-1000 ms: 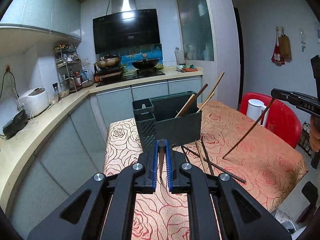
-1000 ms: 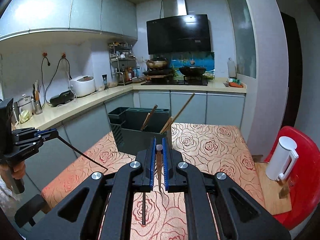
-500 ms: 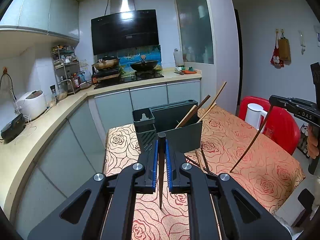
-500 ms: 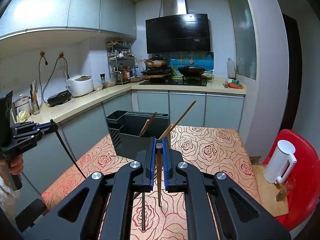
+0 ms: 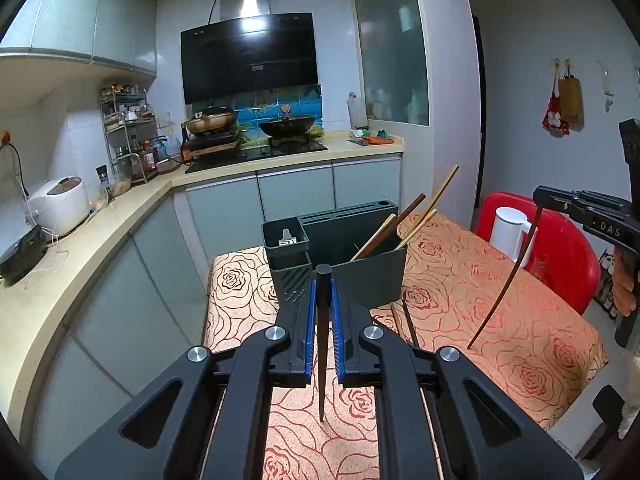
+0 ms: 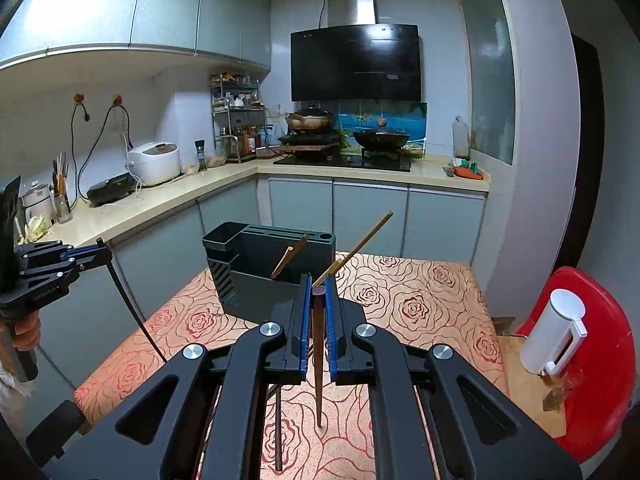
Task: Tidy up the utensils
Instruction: 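Lift both dark chopsticks and carry them over the green holder with both tools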
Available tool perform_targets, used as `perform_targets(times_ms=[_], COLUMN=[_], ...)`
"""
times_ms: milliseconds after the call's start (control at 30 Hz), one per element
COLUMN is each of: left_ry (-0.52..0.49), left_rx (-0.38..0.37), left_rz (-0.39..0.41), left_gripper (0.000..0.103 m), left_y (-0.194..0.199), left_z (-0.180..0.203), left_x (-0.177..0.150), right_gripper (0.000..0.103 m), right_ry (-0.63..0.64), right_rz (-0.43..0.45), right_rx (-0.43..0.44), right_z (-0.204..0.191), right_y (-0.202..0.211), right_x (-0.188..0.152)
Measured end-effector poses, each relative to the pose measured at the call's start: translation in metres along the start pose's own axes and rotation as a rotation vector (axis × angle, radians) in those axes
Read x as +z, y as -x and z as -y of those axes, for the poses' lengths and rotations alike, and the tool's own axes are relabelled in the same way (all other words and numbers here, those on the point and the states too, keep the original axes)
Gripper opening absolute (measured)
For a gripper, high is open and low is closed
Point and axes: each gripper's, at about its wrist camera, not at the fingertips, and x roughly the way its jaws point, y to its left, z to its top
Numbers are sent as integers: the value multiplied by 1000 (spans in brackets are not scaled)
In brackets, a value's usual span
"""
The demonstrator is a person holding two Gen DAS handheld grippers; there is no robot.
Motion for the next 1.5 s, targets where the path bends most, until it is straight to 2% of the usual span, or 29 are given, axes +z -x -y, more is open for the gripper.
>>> perform_targets(times_ms=[400,800,1500], left_ry=[8,-4,-16], left_rx=[-16,-8,-12], left_rz=[13,43,141], left_gripper=[7,7,7], left_y=[-9,-12,-29], left_z=[1,1,3], left_x=[24,59,156], right_gripper=[7,7,7], right_ry=[-14,-27,-34], right_rz=[15,36,159], right_rx=[11,13,14], right_z=[6,15,21], right_y=[-6,-16,-36], right_x=[21,58,157])
